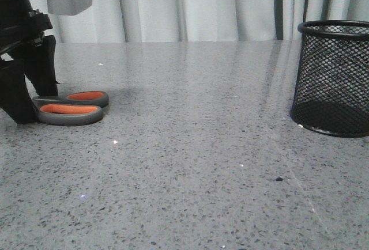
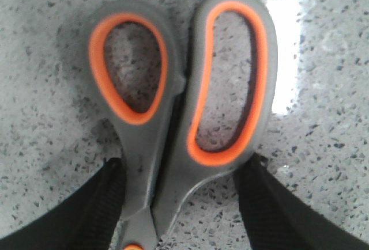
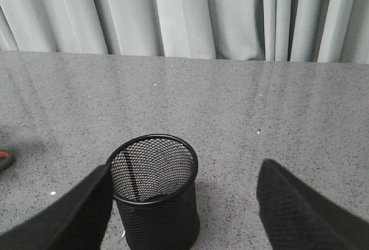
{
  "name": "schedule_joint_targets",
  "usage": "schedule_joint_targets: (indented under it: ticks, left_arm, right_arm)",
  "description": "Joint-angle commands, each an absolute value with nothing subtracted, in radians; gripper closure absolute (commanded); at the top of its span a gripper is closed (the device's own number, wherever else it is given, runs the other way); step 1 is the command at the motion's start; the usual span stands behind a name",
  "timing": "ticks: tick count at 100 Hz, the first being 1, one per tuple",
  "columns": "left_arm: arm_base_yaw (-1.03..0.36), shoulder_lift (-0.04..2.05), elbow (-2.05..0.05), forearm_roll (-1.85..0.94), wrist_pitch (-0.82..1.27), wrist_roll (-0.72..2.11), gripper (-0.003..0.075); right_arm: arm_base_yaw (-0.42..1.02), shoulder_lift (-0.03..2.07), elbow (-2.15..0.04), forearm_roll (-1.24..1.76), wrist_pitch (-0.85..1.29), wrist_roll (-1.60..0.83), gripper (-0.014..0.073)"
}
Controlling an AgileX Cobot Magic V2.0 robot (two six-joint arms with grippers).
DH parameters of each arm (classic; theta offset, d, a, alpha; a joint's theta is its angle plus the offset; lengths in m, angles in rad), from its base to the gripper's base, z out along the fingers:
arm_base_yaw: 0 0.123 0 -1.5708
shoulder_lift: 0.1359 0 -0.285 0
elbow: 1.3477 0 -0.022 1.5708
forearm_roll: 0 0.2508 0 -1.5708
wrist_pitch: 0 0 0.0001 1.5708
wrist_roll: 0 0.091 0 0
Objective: Put scissors into bucket
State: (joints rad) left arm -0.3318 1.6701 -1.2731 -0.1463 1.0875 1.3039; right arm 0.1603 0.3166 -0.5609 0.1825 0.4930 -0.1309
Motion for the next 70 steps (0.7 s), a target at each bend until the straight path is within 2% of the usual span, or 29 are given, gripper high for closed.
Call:
schedule_joint_targets:
  ticks: [1, 17, 24, 39, 48, 70]
  left_arm:
    - [-0.325, 1.638, -1.297, -0.17, 1.081, 1.304, 0.0333]
    - [-0.325, 1.638, -1.297, -0.192, 1.089, 1.304, 0.0343]
    - [-0.325, 1.638, -1.297, -0.192, 1.089, 1.304, 0.0389]
    - [-0.325, 1.638, -1.297, -0.196, 1.094, 1.304, 0.0552]
    - [-0.325, 1.638, -1.297, -0.204, 1.094, 1.304, 0.0617]
    - [-0.325, 1.63, -1.297, -0.219, 1.094, 1.296, 0.0658]
  right_arm:
    - [0.161, 0.337, -0.584, 0.176, 0.411, -0.137, 0.0118]
    - [0.161, 0.337, -0.584, 0.176, 0.412, -0.137, 0.0118]
    - [0.161, 0.337, -0.584, 0.176, 0.414, -0.137, 0.0118]
    - [0.161, 0.337, -0.584, 0.176, 0.428, -0.137, 0.0118]
    - [0.161, 0.337, -0.584, 0.176, 0.433, -0.137, 0.0118]
    - [0.161, 0.337, -0.584, 0.176, 0.443, -0.137, 0.0118]
